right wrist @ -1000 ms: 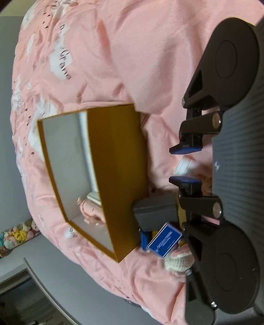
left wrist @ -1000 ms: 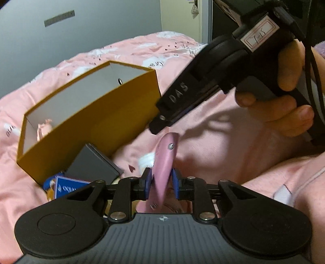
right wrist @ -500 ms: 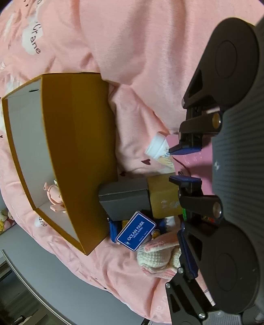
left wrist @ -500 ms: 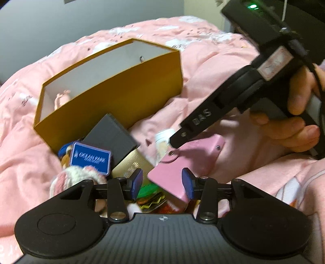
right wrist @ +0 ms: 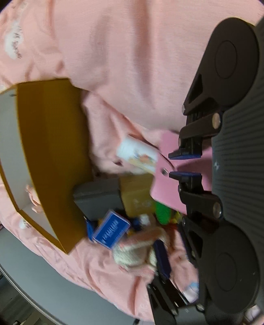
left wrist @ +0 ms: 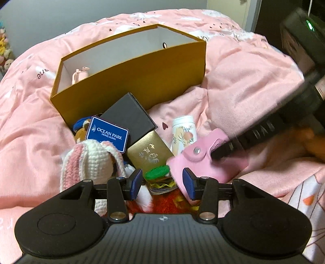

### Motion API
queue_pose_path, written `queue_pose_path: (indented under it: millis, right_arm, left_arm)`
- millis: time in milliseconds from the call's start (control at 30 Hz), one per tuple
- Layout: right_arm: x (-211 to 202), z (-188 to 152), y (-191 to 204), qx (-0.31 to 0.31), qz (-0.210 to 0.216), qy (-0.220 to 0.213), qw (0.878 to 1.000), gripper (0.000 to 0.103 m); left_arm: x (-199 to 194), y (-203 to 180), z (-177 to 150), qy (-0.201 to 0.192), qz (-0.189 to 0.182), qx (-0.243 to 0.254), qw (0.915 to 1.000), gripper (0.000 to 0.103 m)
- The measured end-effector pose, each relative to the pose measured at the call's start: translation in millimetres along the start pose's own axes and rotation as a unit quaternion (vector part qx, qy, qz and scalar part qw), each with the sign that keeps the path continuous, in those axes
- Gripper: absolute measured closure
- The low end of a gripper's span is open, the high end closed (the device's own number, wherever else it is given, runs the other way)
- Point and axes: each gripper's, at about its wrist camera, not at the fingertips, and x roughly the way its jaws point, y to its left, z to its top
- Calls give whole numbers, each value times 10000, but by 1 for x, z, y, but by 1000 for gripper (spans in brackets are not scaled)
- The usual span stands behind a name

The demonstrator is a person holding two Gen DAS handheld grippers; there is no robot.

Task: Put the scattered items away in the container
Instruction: 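Move the right gripper down to the pink card case on the pile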

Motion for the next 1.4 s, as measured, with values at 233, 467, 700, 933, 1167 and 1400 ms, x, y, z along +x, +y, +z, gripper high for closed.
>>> queue_pose_path:
  millis: [233,467,700,933,1167,1400]
  right_arm:
    - [-12,-2,12,-420,-149,-46,9990,89]
    - [-18,18,22,-1183,-424,-257,9917,88]
    - [-3,31,33,-1835,-455,-98,9819,74]
    - [18,32,27,-1805,-421,106,9826,74]
    - [27,31,17,-1566,-397,238,9866,69]
    - [34,36,3,-1204,-156,491,9914,54]
  left_arm:
    - [-10,19,0,71,-722,-679,9951,57]
    - [-1,19,-3,425,-1093,-827,9897,61]
    - [6,21,-7,600,-1315,-930,9851,61]
    - [16,19,-7,740,-1425,-951,9824,62]
    - [23,17,-4,896,-1513,-887,9804,64]
    - [27,17,-3,944,-1528,-862,9799,64]
